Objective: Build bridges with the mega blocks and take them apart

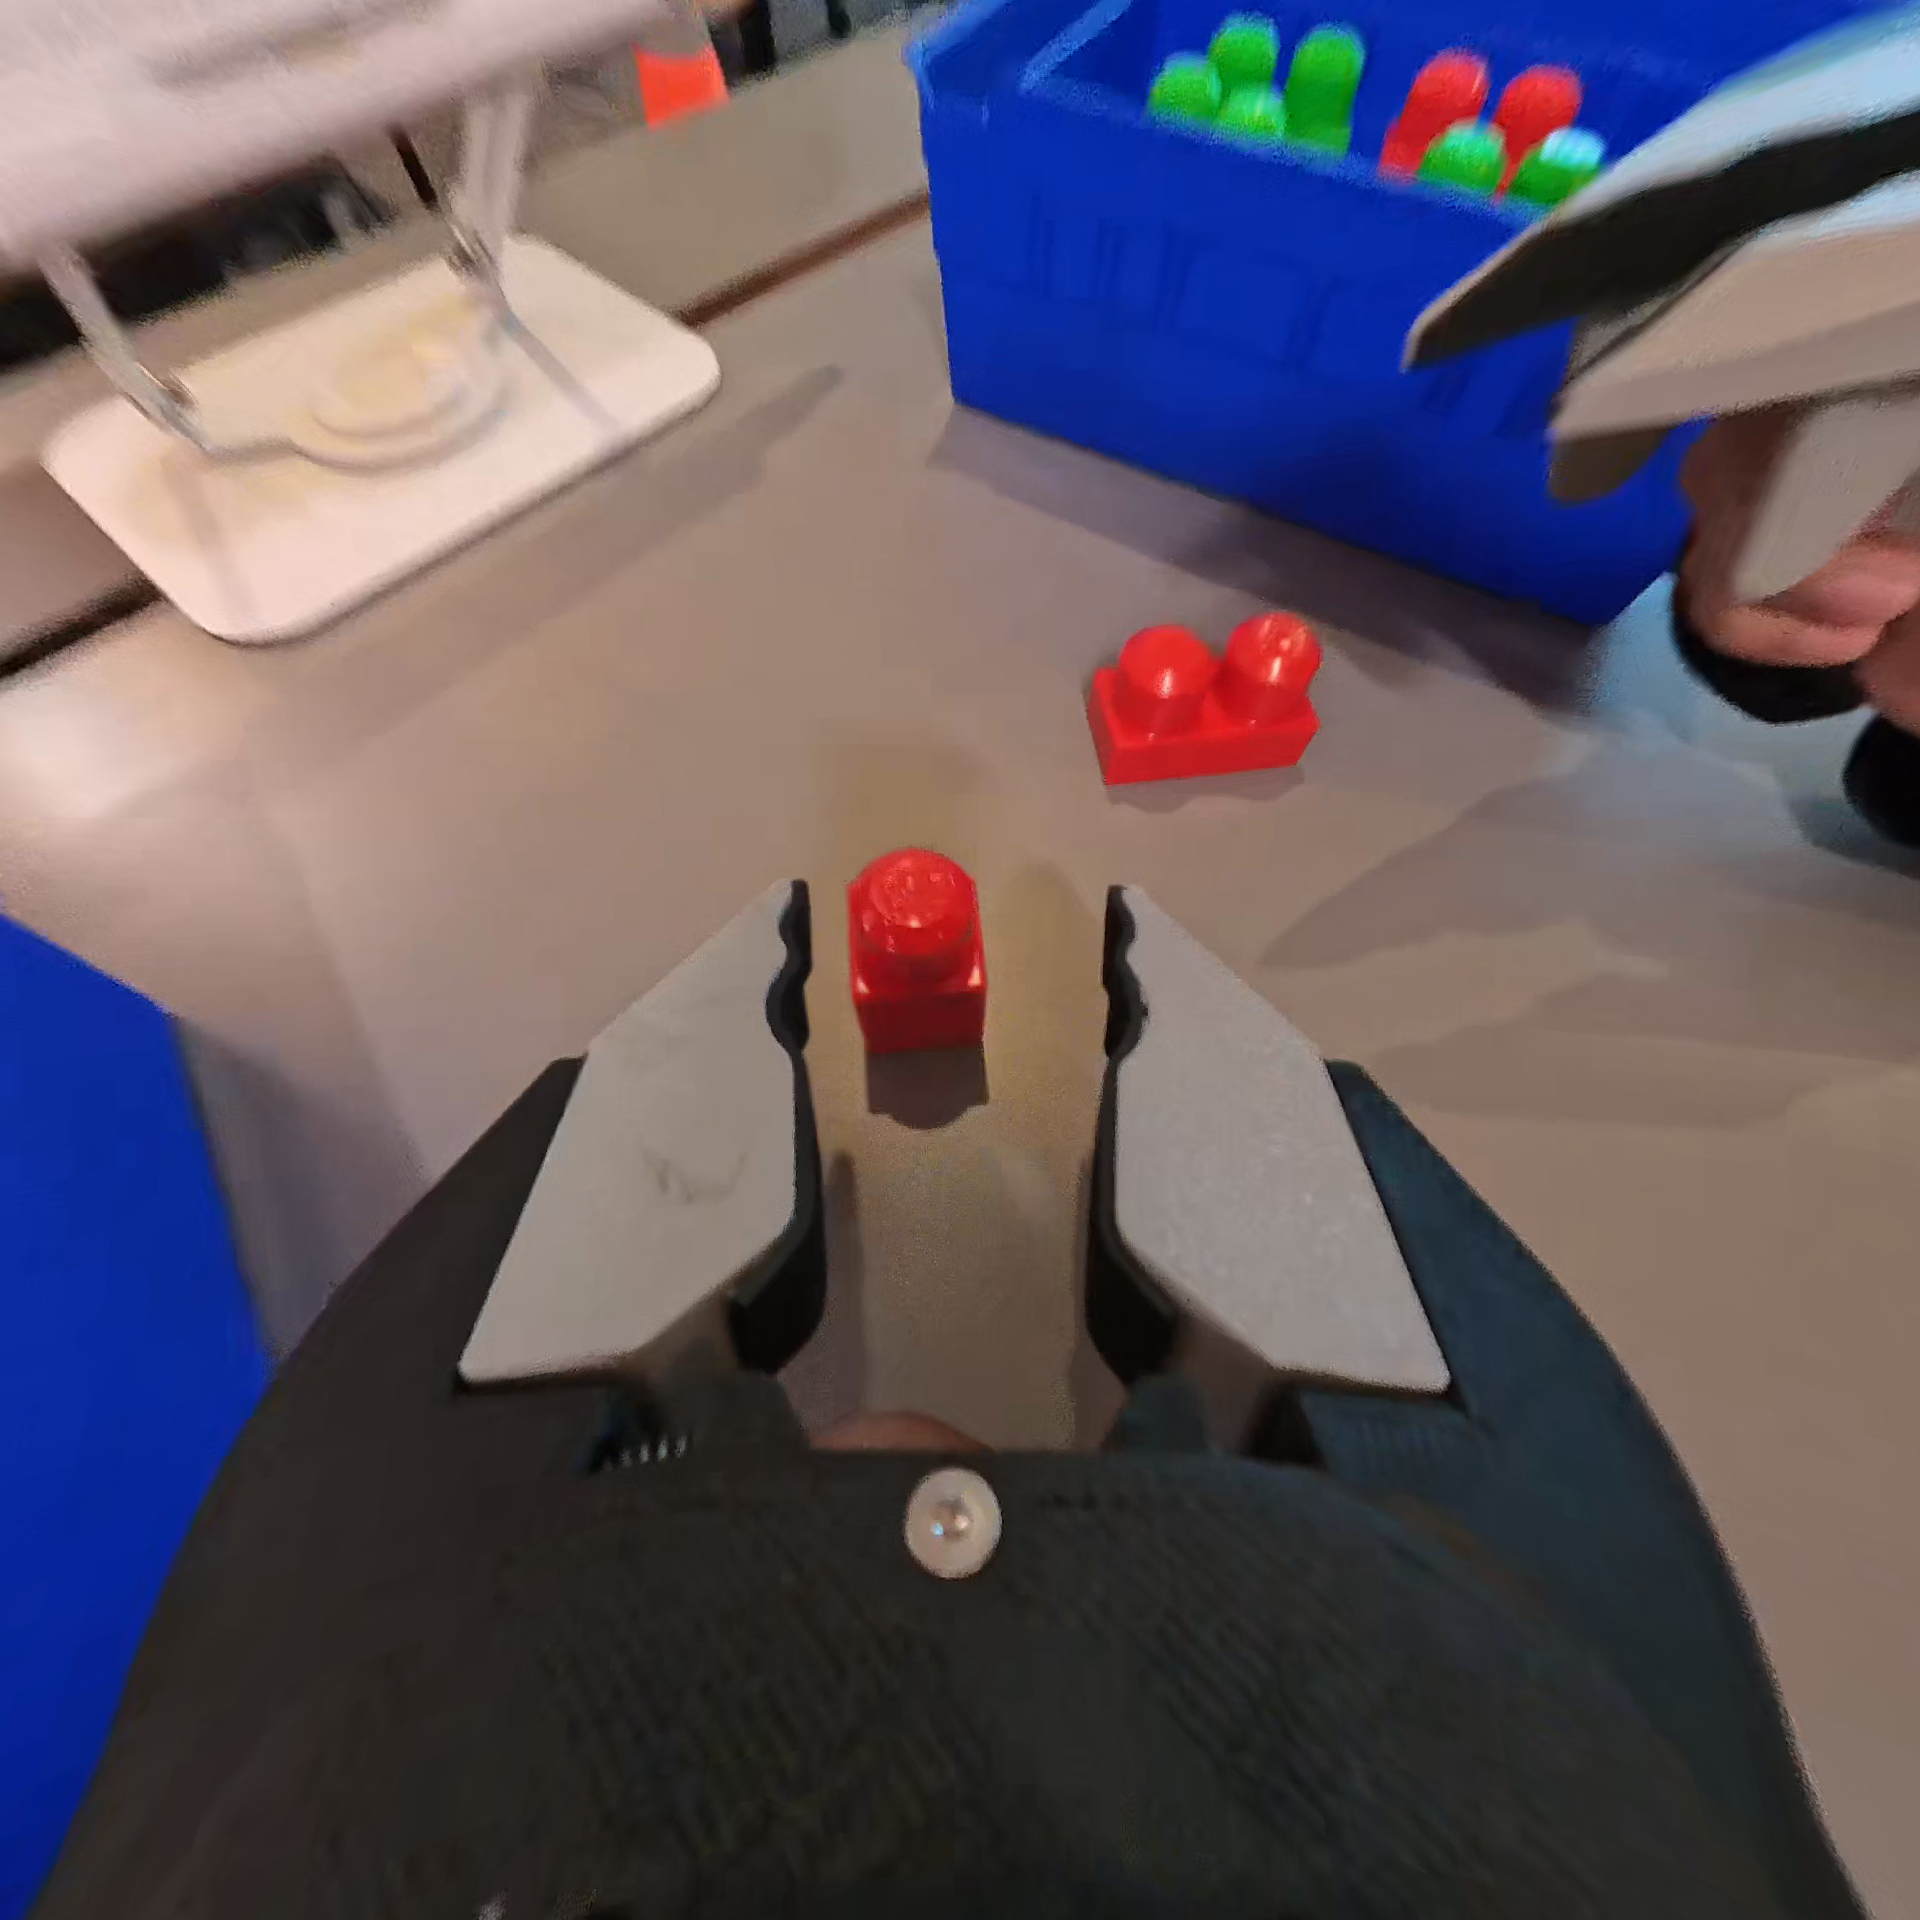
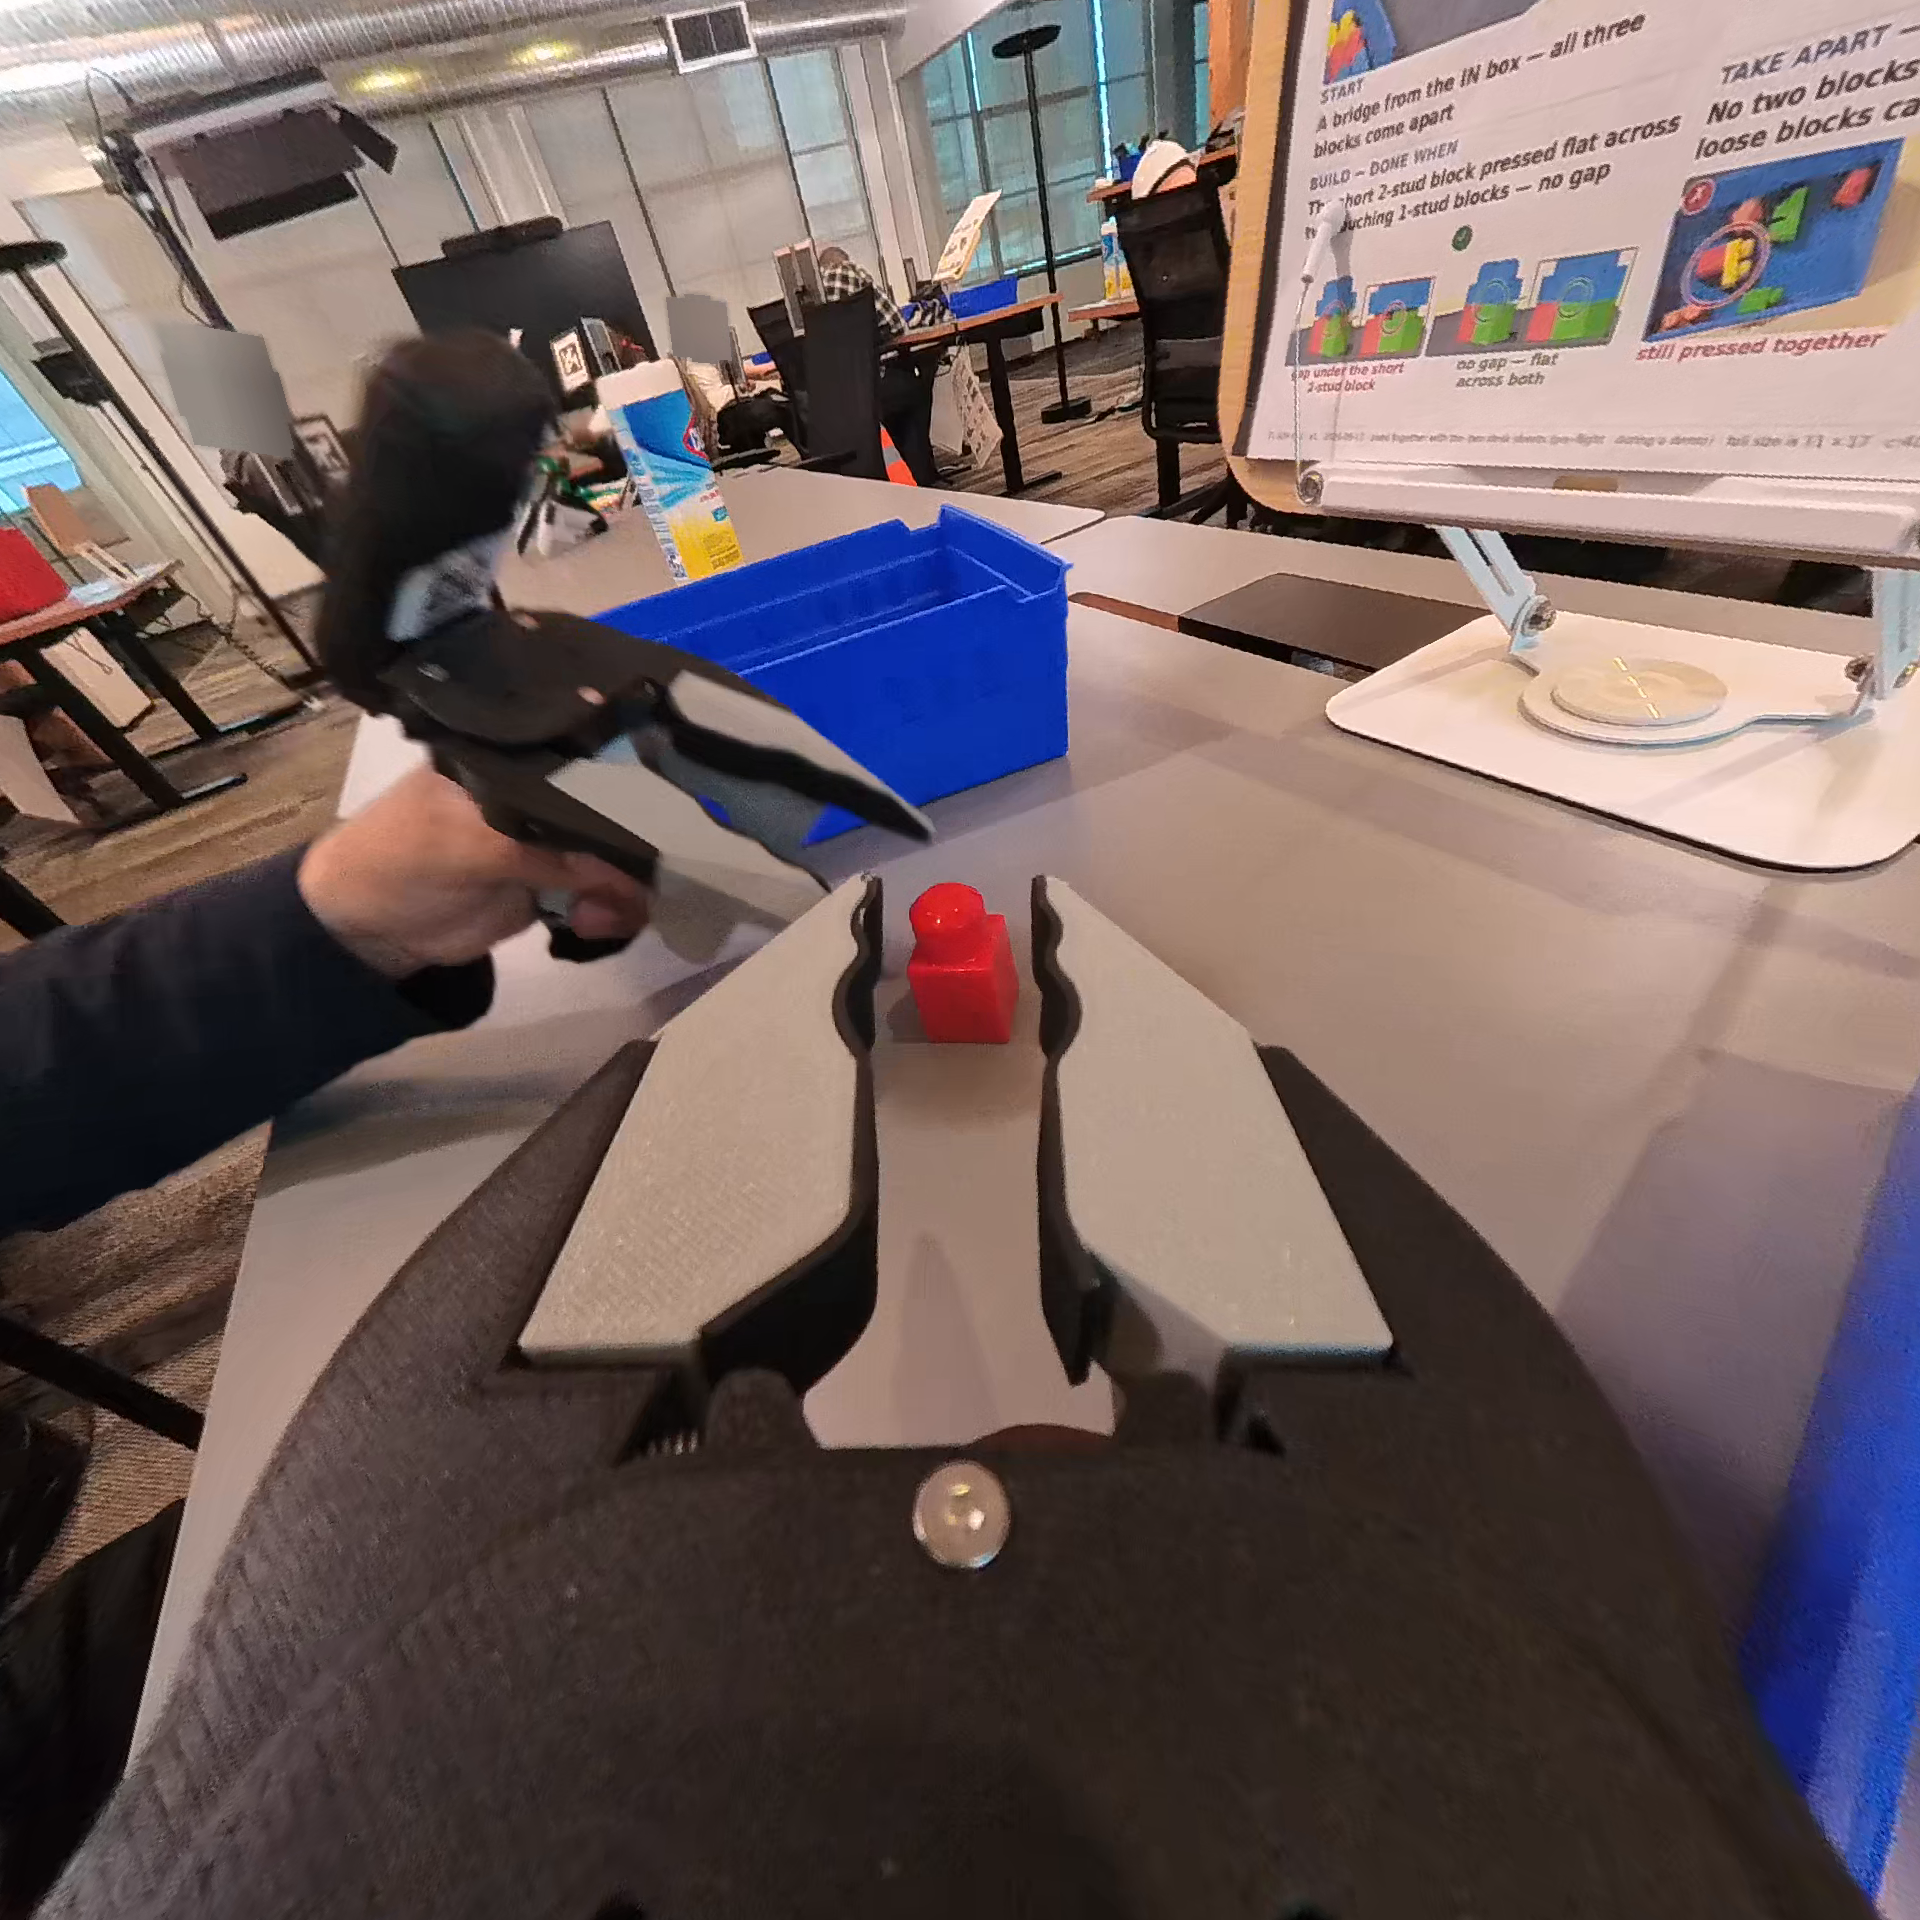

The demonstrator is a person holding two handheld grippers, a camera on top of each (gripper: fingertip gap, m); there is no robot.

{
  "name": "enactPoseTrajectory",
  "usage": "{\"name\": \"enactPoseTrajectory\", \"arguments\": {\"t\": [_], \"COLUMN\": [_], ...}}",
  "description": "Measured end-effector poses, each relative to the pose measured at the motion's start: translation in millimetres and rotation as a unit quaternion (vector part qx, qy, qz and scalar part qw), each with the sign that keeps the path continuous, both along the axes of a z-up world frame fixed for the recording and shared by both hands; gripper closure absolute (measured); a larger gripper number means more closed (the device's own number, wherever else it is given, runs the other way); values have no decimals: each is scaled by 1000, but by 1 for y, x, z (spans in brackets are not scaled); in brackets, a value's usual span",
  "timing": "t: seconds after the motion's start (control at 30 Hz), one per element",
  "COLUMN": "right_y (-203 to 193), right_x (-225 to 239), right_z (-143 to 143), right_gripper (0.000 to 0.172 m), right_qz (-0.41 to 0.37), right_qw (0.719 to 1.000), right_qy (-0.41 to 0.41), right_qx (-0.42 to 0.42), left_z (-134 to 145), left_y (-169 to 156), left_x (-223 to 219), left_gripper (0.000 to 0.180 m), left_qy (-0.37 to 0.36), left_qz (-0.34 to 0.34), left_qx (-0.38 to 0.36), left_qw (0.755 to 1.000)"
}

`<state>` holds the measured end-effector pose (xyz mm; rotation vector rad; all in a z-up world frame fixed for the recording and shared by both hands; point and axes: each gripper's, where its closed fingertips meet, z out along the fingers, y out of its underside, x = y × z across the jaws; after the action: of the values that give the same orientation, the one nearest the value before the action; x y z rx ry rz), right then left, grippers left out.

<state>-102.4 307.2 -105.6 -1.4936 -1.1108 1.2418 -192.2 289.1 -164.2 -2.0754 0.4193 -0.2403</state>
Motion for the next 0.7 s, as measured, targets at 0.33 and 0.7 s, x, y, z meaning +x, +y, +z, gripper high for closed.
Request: {"name": "enactPoseTrajectory", "arguments": {"t": [0.33, 0.7], "right_y": [-5, -4], "right_x": [-3, -7], "right_z": [0, -11], "right_gripper": [147, 147], "right_qz": [4, 15], "right_qw": [1000, 1000], "right_qy": [-1, -12], "right_qx": [7, -16], "left_z": [89, 13], "left_y": [-30, -40], "left_x": [-186, -271], "left_gripper": [107, 128], "left_qy": [64, 127], "left_qz": [194, -14], "left_qx": [19, -130], "left_qw": [979, 983]}}
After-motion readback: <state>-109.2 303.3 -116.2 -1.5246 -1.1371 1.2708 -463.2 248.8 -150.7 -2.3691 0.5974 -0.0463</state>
